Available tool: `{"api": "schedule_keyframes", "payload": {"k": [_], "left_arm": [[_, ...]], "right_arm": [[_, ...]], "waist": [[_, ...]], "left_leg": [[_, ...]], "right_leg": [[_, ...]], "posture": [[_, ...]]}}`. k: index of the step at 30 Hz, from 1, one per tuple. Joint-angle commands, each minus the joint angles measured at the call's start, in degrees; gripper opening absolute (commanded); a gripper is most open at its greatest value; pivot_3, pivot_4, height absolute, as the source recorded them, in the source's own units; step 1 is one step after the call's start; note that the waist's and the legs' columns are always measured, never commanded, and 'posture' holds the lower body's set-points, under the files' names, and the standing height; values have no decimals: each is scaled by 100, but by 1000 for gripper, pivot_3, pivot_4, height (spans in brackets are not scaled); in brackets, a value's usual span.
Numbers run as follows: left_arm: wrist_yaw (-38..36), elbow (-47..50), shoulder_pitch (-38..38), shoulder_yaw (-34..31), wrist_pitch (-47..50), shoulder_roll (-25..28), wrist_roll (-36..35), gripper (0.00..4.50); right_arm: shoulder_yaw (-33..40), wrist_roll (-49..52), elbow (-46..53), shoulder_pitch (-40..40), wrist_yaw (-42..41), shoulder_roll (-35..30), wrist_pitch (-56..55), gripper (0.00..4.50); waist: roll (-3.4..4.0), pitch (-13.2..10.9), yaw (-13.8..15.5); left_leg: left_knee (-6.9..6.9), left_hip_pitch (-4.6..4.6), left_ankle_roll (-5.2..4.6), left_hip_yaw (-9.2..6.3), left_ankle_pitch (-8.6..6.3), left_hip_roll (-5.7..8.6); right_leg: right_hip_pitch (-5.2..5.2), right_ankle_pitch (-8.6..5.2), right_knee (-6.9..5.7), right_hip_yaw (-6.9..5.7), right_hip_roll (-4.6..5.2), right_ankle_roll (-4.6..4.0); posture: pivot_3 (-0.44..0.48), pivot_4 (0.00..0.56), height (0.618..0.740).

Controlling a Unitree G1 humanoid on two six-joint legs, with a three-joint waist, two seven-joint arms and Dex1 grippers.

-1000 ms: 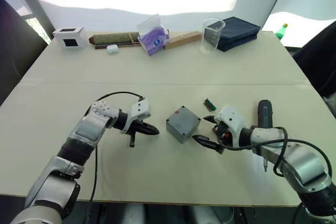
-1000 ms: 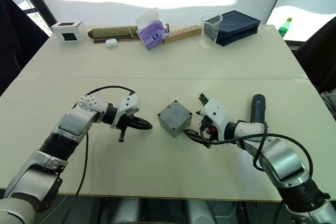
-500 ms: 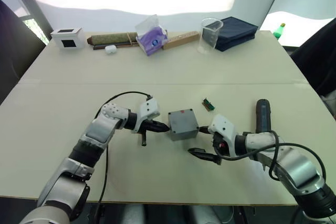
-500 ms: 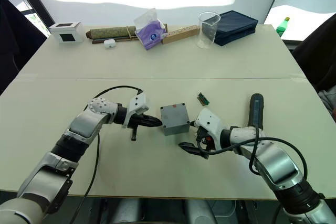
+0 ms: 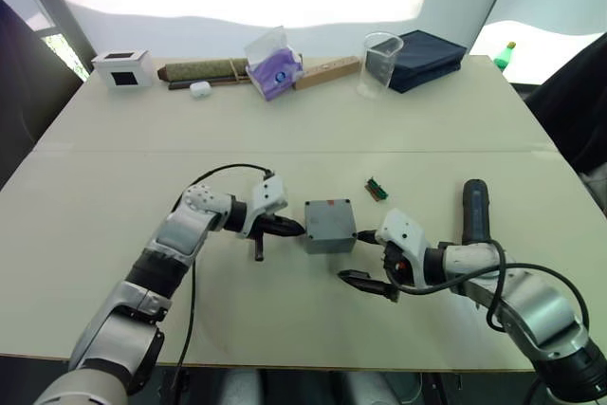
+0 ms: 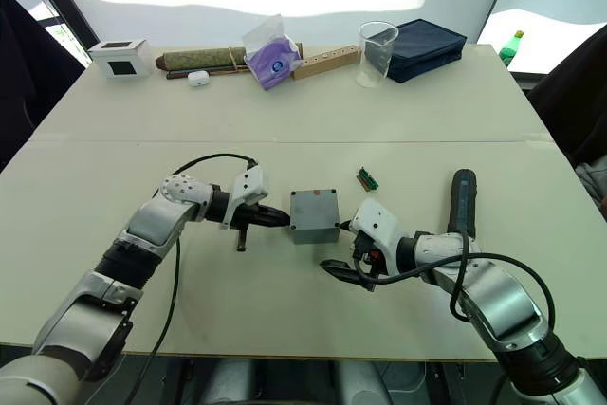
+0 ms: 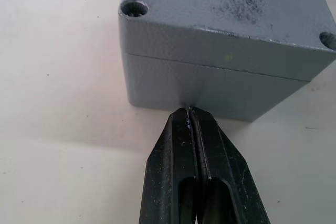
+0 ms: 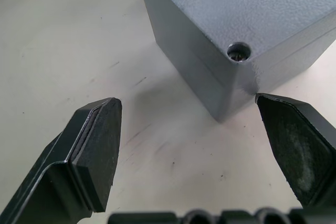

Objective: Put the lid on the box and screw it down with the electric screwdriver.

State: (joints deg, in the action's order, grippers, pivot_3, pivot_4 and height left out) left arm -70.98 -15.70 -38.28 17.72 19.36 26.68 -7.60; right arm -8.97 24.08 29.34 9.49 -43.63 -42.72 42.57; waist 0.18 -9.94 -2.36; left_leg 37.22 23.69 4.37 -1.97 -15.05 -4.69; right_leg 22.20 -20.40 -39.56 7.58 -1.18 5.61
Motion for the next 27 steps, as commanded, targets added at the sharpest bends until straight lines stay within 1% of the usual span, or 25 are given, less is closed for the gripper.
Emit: {"api": "schedule_keyframes", "payload": {"k": [1, 3, 4, 6, 7, 9, 11, 13, 15, 18, 21, 22, 23, 24, 27], "left_arm": [[-141, 102, -228, -153, -48, 212, -44, 0], [-210, 60, -346, -204, -60, 330, -41, 0], [-216, -16, -510, -312, 14, 330, -134, 0], [-272, -112, -782, -474, 201, 315, -339, 0], [-329, -128, -955, -568, 335, 297, -473, 0], [-400, -134, -1121, -652, 477, 275, -596, 0], [-494, -32, -1295, -690, 684, 198, -777, 0], [-576, 67, -1357, -574, 651, 195, -737, 0], [-633, 117, -1342, -394, 439, 254, -544, 0], [-546, 269, -1383, -387, 491, 142, -594, 0], [-513, 304, -1392, -393, 494, 96, -602, 0], [-472, 309, -1383, -404, 487, 85, -590, 0], [-447, 337, -1364, -417, 505, 81, -592, 0], [-430, 385, -1333, -430, 537, 91, -606, 0], [-395, 486, -1254, -447, 607, 140, -642, 0]], "right_arm": [[792, 425, 467, -126, -77, -171, 146, 4406], [1312, 703, 547, -180, -117, -278, 280, 4406], [1763, 1148, 511, -114, -93, -199, 449, 4406], [2332, 1700, 381, 35, -12, -61, 646, 4406], [2510, 1756, 194, 161, 98, 0, 674, 4406], [2619, 1748, -6, 294, 249, 38, 705, 4406], [2199, 964, -844, 606, 671, 198, 243, 4406], [1895, 461, -1596, 880, 884, 354, -141, 4406], [1740, 272, -2003, 1017, 804, 425, -400, 4406], [1402, -27, -2665, 1262, 644, 595, -834, 4406], [1233, -228, -3050, 1440, 559, 728, -1110, 3734], [1177, -295, -3148, 1473, 519, 750, -1194, 3664], [1140, -325, -3236, 1513, 482, 784, -1252, 3097], [1102, -361, -3313, 1554, 446, 810, -1315, 3030], [1017, -474, -3522, 1686, 361, 902, -1490, 3030]], "waist": [[0, 0, 1], [-3, -2, 15], [-3, -2, 13], [-5, -3, 16], [-8, -5, 15], [-10, -6, 9], [-11, -5, -6], [-10, -4, -35], [-7, -6, -26], [-7, -7, -30], [-7, -6, -23], [-6, -6, -22], [-6, -6, -20], [-6, -6, -20], [-6, -6, -21]], "left_leg": [[0, 0, 0, 0, 0, 0], [-1, 2, 0, 0, 0, 1], [-1, 2, 0, 0, 0, 0], [0, 0, -1, 0, 0, 1], [1, -5, -2, -1, -1, 1], [0, -15, -24, 0, -13, 1], [0, -22, -25, 0, -14, 1], [-2, -28, -25, 1, -14, 1], [-4, -28, -22, 2, -12, 2], [-11, -26, 0, 4, 0, 1], [-8, -26, 1, 7, 1, 0], [-8, -26, 1, 7, 1, 0], [-8, -26, 2, 7, 1, 0], [-7, -26, 2, 7, 1, 0], [-6, -26, 3, 7, 2, 0]], "right_leg": [[0, 0, 0, 0, 0, 0], [1, 0, 0, 0, 0, 0], [0, 0, 1, 0, 0, 0], [-2, 0, 0, 0, 0, 0], [-9, 0, -1, 0, 0, 0], [-19, 0, 0, -1, 0, 0], [-28, 0, 3, -1, 0, 0], [-29, 0, 3, 1, -1, 0], [-26, 0, 1, 2, 0, 0], [-17, 0, 1, 3, -1, -1], [-18, 0, 1, 5, 1, 0], [-18, 0, 1, 5, 0, 0], [-18, 0, -1, 5, 1, 0], [-19, 0, 0, 4, 1, 0], [-20, 0, 0, 5, 1, 0]], "posture": [[0, 150, 740], [0, 150, 740], [0, 150, 740], [0, 150, 740], [0, 150, 740], [0, 150, 740], [0, 150, 740], [0, 150, 740], [0, 150, 740], [0, 150, 740], [0, 150, 740], [0, 150, 740], [0, 150, 740], [0, 150, 740], [0, 150, 740]]}}
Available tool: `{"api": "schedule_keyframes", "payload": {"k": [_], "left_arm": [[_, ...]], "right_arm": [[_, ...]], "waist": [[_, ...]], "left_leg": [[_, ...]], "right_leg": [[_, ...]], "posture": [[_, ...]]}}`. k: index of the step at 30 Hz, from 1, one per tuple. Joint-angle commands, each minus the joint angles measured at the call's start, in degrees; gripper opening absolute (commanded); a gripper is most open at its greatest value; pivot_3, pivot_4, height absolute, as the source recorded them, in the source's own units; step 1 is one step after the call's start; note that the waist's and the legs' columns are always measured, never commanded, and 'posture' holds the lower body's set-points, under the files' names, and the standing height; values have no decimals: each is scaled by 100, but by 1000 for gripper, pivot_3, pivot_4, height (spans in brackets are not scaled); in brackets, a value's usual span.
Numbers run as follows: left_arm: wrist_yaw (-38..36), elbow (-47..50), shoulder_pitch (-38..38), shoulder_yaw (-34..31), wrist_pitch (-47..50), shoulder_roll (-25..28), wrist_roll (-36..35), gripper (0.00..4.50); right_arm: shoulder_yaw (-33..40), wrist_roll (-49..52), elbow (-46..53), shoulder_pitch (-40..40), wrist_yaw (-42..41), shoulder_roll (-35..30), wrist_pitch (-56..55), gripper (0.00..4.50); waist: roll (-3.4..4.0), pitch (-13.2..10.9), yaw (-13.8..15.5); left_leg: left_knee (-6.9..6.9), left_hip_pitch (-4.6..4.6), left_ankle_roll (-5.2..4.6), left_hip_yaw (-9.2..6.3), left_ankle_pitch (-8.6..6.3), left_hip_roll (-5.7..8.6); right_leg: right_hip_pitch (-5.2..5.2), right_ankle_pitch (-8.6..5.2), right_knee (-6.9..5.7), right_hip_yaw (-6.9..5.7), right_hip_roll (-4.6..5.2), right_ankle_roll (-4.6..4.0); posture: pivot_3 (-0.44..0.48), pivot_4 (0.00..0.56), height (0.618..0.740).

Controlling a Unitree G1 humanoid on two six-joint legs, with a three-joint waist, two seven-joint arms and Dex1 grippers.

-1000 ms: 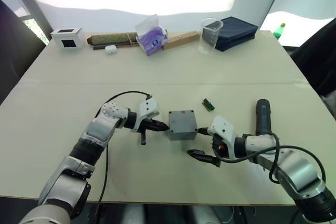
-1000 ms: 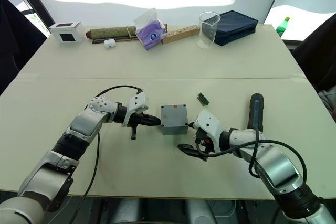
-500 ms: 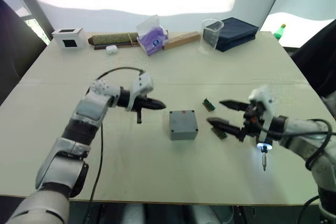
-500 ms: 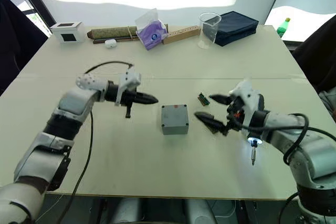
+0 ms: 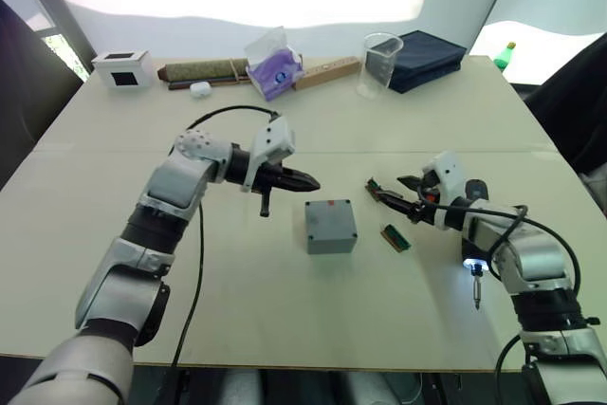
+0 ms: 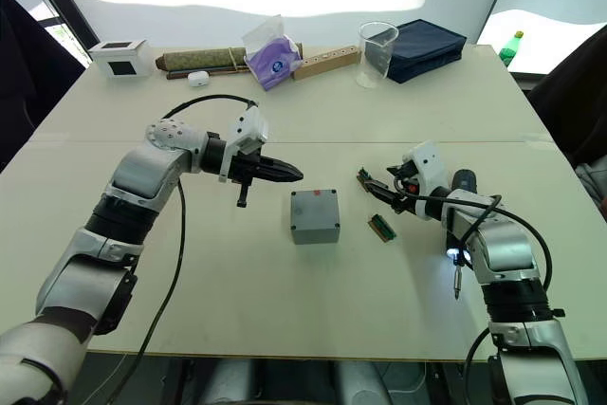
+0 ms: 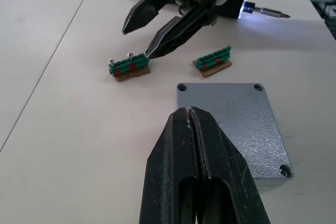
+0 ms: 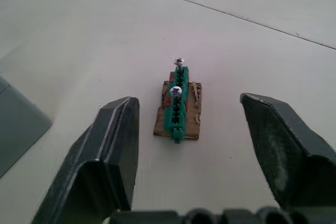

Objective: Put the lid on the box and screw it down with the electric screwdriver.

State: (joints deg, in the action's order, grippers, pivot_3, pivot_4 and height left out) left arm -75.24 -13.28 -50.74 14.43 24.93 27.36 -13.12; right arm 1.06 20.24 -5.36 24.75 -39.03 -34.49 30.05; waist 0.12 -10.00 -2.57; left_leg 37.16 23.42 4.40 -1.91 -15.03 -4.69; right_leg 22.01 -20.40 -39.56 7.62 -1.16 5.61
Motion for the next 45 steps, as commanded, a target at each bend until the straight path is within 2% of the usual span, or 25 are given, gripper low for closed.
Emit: {"api": "schedule_keyframes", "payload": {"k": [1, 13, 14, 16, 18, 19, 20, 21, 27, 37, 41, 45], "left_arm": [[45, 245, -3, -124, 62, 75, -93, 0], [93, 161, 89, -86, -33, 61, -45, 0], [92, 162, 90, -85, -32, 61, -44, 0], [101, 169, 96, -78, -35, 62, -33, 0], [110, 183, 104, -75, -32, 66, -27, 0], [113, 187, 105, -75, -32, 67, -26, 0], [118, 206, 113, -78, -21, 72, -31, 0], [122, 219, 119, -79, -15, 75, -34, 0], [137, 180, 129, -90, -21, 84, -33, 0], [201, -30, 134, -184, -41, 5, -119, 0], [153, 23, 147, -284, 106, 22, -261, 0], [-59, 270, 228, -368, 426, 270, -488, 0]], "right_arm": [[1, -116, -105, 190, -111, 100, -276, 3030], [-52, -350, -463, 414, -189, 308, -492, 3030], [-53, -376, -495, 430, -189, 323, -519, 2536], [-82, -449, -542, 456, -176, 350, -576, 1983], [-106, -506, -577, 467, -171, 380, -607, 1037], [-111, -523, -591, 469, -175, 391, -626, 760], [-105, -531, -584, 461, -176, 400, -634, 163], [-102, -544, -578, 454, -178, 403, -641, 26], [-53, -569, -442, 406, -161, 391, -603, 26], [259, -355, 519, 304, 98, 349, -190, 26], [420, -186, 1196, 238, 264, 366, 141, 26], [473, 253, 2316, -114, 280, 405, 664, 26]], "waist": [[0, 0, -1], [0, 0, -2], [0, 0, -2], [0, 0, -4], [0, 0, -4], [0, 0, -4], [0, 0, -4], [0, 0, -3], [0, 0, -3], [0, 0, -1], [0, 0, 0], [0, 0, -5]], "left_leg": [[-1, 0, 0, 0, 0, 0], [-1, 0, 1, 0, 1, 0], [-1, -1, 1, -1, 1, -1], [-1, 0, 1, 0, 1, -1], [-1, 0, 1, 0, 1, -1], [-1, 0, 1, 0, 1, 0], [-1, 0, 1, -1, 1, -1], [-1, 0, 1, 0, 1, -1], [0, 0, 2, 0, 1, -1], [-1, 0, 2, -1, 1, -1], [-2, 0, 2, -1, 1, -1], [-5, 0, 2, -2, 1, -1]], "right_leg": [[0, 0, 0, 0, 0, 0], [1, 0, -1, 0, 0, 0], [1, 0, -1, 0, 0, 0], [1, 0, -1, 0, 0, 0], [1, 0, -1, 0, 0, 0], [1, 0, -2, 0, 0, 0], [1, 0, -2, 0, 0, 0], [1, 0, -2, 0, 0, 0], [1, 0, -2, 0, 0, 0], [1, 0, -3, 0, 0, 0], [2, 0, -3, 0, 0, 0], [2, 0, -3, 0, -1, 0]], "posture": [[0, 150, 740], [0, 150, 740], [0, 150, 740], [0, 150, 740], [0, 150, 740], [0, 150, 740], [0, 150, 740], [0, 150, 740], [0, 150, 740], [0, 150, 740], [0, 150, 740], [0, 150, 740]]}}
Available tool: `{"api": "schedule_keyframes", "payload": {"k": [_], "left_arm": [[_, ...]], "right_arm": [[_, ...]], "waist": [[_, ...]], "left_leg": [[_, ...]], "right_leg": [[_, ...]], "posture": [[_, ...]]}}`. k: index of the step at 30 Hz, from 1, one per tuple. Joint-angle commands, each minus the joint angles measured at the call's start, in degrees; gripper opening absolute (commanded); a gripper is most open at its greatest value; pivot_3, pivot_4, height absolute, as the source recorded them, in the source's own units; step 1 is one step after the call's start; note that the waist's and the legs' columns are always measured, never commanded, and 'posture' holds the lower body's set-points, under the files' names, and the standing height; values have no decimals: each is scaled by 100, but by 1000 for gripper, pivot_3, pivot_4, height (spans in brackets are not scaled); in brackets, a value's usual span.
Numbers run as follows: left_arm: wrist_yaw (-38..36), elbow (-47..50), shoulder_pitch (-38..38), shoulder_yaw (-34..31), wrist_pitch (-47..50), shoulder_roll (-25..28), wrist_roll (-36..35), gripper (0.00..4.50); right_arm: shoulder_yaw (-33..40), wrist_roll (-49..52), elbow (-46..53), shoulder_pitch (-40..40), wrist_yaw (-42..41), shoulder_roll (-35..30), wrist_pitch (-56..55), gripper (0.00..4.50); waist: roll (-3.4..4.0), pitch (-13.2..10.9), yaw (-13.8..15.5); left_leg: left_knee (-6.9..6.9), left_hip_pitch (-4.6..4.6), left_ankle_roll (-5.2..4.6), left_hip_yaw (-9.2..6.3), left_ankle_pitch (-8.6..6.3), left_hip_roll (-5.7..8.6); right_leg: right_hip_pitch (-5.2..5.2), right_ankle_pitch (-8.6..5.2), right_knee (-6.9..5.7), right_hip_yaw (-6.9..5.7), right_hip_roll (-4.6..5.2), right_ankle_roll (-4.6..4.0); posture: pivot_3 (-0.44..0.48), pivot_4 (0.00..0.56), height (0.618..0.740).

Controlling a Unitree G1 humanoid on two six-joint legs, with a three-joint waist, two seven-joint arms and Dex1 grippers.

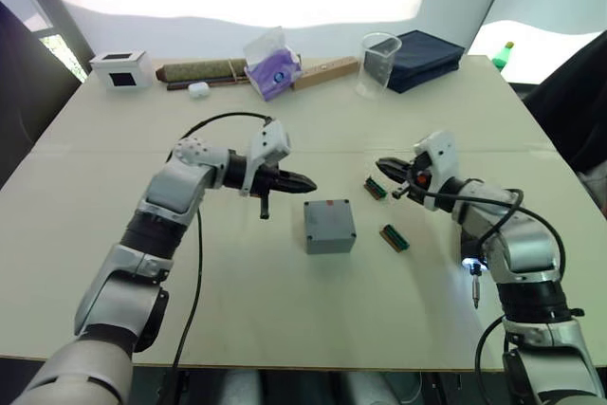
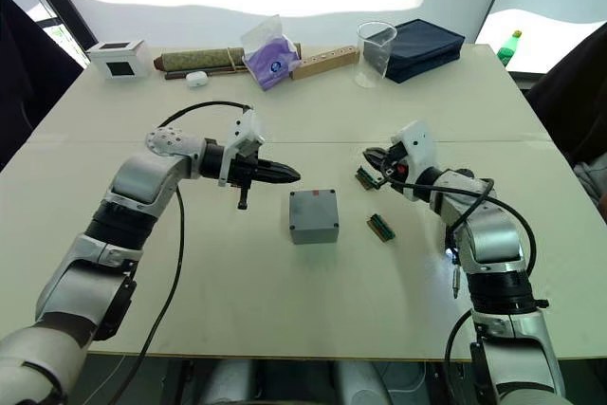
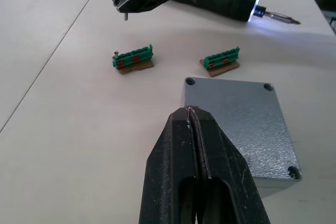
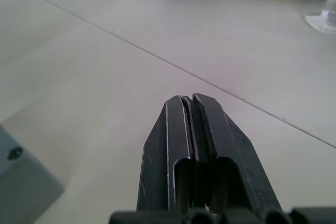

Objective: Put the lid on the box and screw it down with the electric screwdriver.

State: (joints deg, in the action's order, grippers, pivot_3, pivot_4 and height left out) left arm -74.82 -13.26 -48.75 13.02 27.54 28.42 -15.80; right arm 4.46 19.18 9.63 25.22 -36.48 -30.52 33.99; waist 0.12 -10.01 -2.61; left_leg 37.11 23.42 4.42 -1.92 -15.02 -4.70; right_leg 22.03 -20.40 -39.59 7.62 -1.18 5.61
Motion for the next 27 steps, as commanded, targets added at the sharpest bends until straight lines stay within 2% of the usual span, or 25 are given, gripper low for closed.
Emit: {"api": "schedule_keyframes", "payload": {"k": [1, 10, 16, 27], "left_arm": [[-141, 352, 56, -235, 239, 203, -279, 0], [-142, 819, 411, -95, 474, 383, -360, 0], [-13, 918, 449, -30, 510, 320, -371, 0], [84, 946, 444, -12, 508, 326, -359, 0]], "right_arm": [[131, 459, 1056, -255, 57, 45, 362, 26], [-248, 551, 1903, -943, 281, 428, 254, 26], [-558, 442, 1809, -1037, 327, 516, 153, 26], [-628, 170, 1364, -1000, 369, 457, -106, 26]], "waist": [[0, 0, 2], [-1, 0, 8], [-1, 0, 8], [-1, 0, 6]], "left_leg": [[-1, 0, 0, 0, 0, 0], [2, 0, 0, -1, 0, 0], [4, 1, 0, -1, 0, 0], [3, 0, 0, -1, 0, 1]], "right_leg": [[1, 0, 0, 0, 0, 0], [-4, 0, 1, 0, 0, 0], [-2, 0, 0, 0, 0, 0], [-2, 0, 0, 0, -1, 0]], "posture": [[0, 150, 740], [0, 150, 740], [0, 150, 740], [0, 150, 740]]}}
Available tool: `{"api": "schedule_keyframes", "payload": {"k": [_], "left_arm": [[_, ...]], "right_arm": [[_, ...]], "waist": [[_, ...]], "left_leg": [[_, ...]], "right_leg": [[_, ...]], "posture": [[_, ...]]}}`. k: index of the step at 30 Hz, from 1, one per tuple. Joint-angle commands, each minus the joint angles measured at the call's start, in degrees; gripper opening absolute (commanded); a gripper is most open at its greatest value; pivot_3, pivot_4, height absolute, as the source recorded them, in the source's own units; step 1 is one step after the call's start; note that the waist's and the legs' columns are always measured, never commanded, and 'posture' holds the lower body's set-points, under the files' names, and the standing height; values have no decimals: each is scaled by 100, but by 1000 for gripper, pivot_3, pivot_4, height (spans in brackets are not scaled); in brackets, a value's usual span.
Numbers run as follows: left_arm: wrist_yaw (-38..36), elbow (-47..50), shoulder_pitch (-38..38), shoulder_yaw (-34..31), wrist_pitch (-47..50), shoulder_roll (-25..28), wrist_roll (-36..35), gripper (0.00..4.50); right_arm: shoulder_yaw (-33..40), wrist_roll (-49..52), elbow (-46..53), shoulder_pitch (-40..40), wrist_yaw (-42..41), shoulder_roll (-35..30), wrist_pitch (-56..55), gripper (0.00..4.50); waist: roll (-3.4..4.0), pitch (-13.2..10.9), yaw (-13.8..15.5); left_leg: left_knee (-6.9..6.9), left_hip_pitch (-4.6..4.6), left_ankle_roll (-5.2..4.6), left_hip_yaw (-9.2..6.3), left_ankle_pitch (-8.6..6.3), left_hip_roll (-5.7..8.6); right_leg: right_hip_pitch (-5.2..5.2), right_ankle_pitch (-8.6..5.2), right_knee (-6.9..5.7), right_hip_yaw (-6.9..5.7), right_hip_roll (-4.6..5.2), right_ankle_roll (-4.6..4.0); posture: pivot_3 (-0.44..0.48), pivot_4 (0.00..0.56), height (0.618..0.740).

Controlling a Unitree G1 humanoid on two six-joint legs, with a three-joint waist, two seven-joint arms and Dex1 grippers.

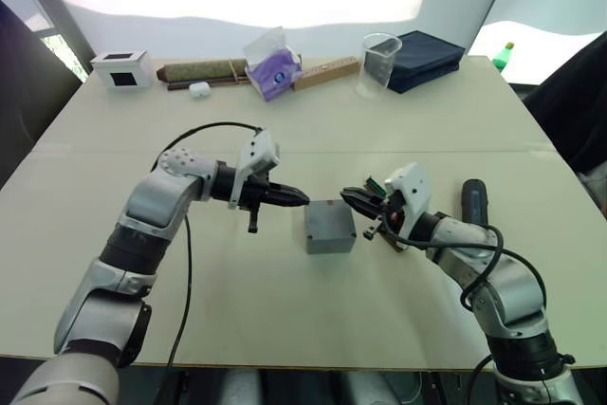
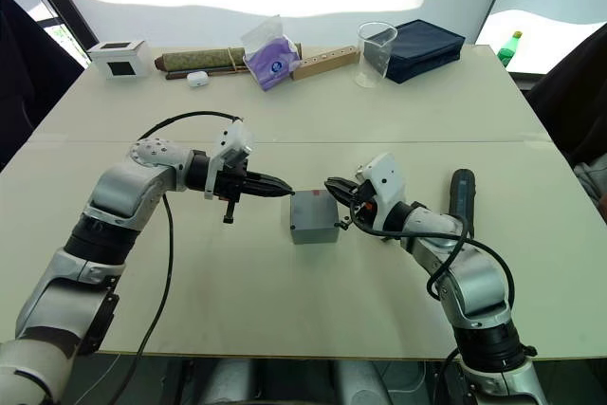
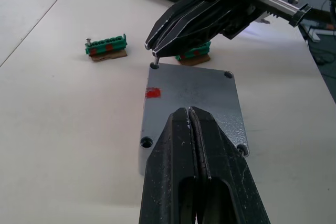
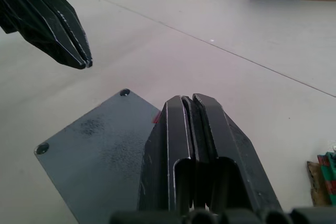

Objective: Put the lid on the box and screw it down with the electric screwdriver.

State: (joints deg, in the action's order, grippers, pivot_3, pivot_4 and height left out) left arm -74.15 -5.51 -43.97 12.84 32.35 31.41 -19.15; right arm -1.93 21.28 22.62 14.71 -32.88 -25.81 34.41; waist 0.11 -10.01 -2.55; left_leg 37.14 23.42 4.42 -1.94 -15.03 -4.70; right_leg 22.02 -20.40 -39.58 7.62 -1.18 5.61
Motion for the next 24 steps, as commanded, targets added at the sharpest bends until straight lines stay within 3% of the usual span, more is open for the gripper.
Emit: {"api": "schedule_keyframes", "payload": {"k": [1, 19, 24], "left_arm": [[9, 128, -56, 12, -5, 35, -1, 0], [13, -116, -94, 85, -256, -85, 174, 0], [-4, -161, -93, 82, -300, -83, 168, 0]], "right_arm": [[-3, -67, 40, 48, -4, -26, -157, 26], [-193, -211, -62, -23, -58, -51, -57, 26], [-161, -245, -42, -46, -105, -109, -64, 1663]], "waist": [[0, 0, 0], [0, 0, 1], [0, 0, 1]], "left_leg": [[0, 0, 0, 0, 0, 0], [0, 0, 0, 0, 0, 0], [0, 0, 0, 0, 0, 0]], "right_leg": [[0, 0, 0, 0, 0, 0], [0, 0, 0, 0, 0, 0], [0, 0, 0, 0, 0, 0]], "posture": [[0, 150, 740], [0, 150, 740], [0, 150, 740]]}}
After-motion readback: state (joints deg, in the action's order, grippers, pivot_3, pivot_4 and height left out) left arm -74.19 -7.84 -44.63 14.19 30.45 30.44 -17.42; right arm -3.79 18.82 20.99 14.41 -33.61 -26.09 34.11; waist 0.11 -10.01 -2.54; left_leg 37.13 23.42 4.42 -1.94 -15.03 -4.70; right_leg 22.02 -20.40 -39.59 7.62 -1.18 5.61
